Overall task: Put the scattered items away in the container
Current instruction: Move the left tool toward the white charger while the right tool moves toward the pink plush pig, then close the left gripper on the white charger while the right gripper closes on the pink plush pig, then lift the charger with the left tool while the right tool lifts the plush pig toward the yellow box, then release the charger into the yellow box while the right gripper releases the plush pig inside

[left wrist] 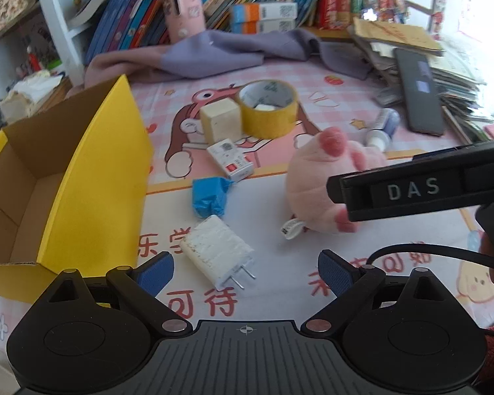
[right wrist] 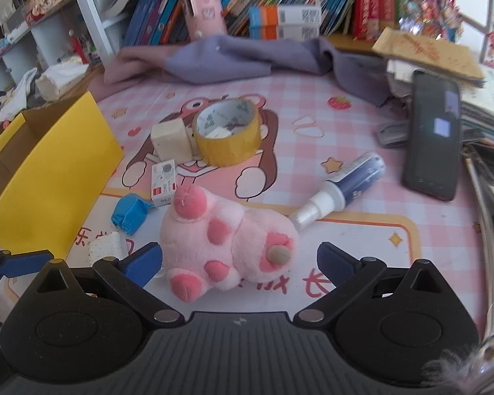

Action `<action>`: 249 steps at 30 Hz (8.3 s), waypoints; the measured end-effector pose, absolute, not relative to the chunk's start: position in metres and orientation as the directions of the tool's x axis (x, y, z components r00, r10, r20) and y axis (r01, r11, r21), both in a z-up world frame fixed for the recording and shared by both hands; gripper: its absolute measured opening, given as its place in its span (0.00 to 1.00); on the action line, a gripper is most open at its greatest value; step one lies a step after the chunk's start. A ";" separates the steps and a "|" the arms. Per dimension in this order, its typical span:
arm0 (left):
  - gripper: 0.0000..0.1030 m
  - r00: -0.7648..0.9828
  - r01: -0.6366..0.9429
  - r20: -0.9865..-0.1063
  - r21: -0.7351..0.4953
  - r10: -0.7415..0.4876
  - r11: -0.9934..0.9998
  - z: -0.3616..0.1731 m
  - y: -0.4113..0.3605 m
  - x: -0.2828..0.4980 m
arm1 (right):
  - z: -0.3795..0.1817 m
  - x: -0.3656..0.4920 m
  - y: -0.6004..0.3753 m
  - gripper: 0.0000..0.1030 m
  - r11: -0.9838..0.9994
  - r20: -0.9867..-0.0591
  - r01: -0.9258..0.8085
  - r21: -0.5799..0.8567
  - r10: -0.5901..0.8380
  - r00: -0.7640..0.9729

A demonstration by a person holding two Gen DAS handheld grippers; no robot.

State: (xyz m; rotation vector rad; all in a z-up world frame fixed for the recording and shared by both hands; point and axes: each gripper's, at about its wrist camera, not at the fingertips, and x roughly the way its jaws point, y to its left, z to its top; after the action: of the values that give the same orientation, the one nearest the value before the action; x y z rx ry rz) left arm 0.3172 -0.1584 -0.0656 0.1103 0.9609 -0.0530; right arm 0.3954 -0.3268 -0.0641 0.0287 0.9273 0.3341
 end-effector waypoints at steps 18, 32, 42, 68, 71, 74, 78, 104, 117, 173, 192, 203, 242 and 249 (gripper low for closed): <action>0.85 0.518 -0.013 -0.852 0.078 0.073 0.997 -0.092 -0.144 0.352 | -0.082 0.433 -0.319 1.00 0.922 -0.806 -0.314 0.225 0.357 0.473; 0.65 0.459 -0.085 -0.888 -0.008 0.033 0.996 -0.104 -0.134 0.361 | -0.089 0.441 -0.316 1.00 0.906 -0.814 -0.344 0.246 0.386 0.434; 0.52 0.452 -0.096 -0.892 -0.020 0.025 0.995 -0.101 -0.132 0.361 | -0.088 0.439 -0.312 0.96 0.899 -0.812 -0.376 0.226 0.387 0.438; 0.41 0.479 -0.079 -0.878 -0.034 0.008 0.996 -0.094 -0.130 0.343 | -0.074 0.411 -0.324 0.90 0.898 -0.777 -0.374 0.232 0.402 0.484; 0.41 0.456 -0.096 -0.890 -0.048 0.001 0.994 -0.099 -0.126 0.344 | -0.076 0.412 -0.324 0.90 0.901 -0.785 -0.372 0.224 0.393 0.479; 0.41 0.454 -0.092 -0.891 -0.048 -0.001 0.995 -0.100 -0.127 0.347 | -0.076 0.412 -0.323 0.90 0.902 -0.789 -0.372 0.218 0.388 0.477; 0.44 0.453 -0.091 -0.892 -0.050 -0.003 0.995 -0.101 -0.126 0.351 | -0.078 0.413 -0.322 0.91 0.903 -0.799 -0.377 0.205 0.377 0.468; 0.41 0.607 -0.005 -0.790 -0.105 -0.081 0.994 -0.059 -0.119 0.305 | -0.048 0.367 -0.324 0.90 0.933 -0.745 -0.311 0.179 0.335 0.577; 0.41 0.666 0.106 -0.725 -0.141 -0.176 0.984 -0.038 -0.098 0.273 | -0.021 0.320 -0.308 0.90 0.963 -0.694 -0.236 0.128 0.256 0.673; 0.41 0.712 0.050 -0.689 -0.145 -0.138 0.988 -0.024 0.127 0.059 | -0.003 0.088 -0.071 0.90 0.937 -0.663 -0.332 0.106 0.316 0.679; 0.41 0.762 -0.016 -0.645 -0.117 -0.064 0.993 -0.014 0.130 0.103 | 0.007 0.143 -0.060 0.90 0.893 -0.588 -0.442 0.082 0.402 0.702; 0.41 0.840 -0.016 -0.541 -0.079 -0.030 0.997 0.023 0.122 0.170 | 0.052 0.213 -0.059 0.90 0.849 -0.407 -0.527 -0.025 0.473 0.781; 0.41 0.555 0.217 -0.831 0.181 0.031 0.959 -0.050 0.095 0.418 | -0.052 0.442 0.014 0.92 0.280 -0.847 -0.902 -0.328 0.335 0.412; 0.58 0.584 0.214 -0.812 0.184 0.026 0.959 -0.042 0.094 0.409 | -0.048 0.443 0.019 0.95 0.281 -0.834 -0.897 -0.341 0.350 0.426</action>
State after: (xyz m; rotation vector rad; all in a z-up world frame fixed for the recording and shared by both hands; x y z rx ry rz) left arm 0.4092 0.0935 -0.0417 0.2754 0.9444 -0.1110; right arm 0.4429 0.0192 -0.0482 -0.9282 0.7140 0.9378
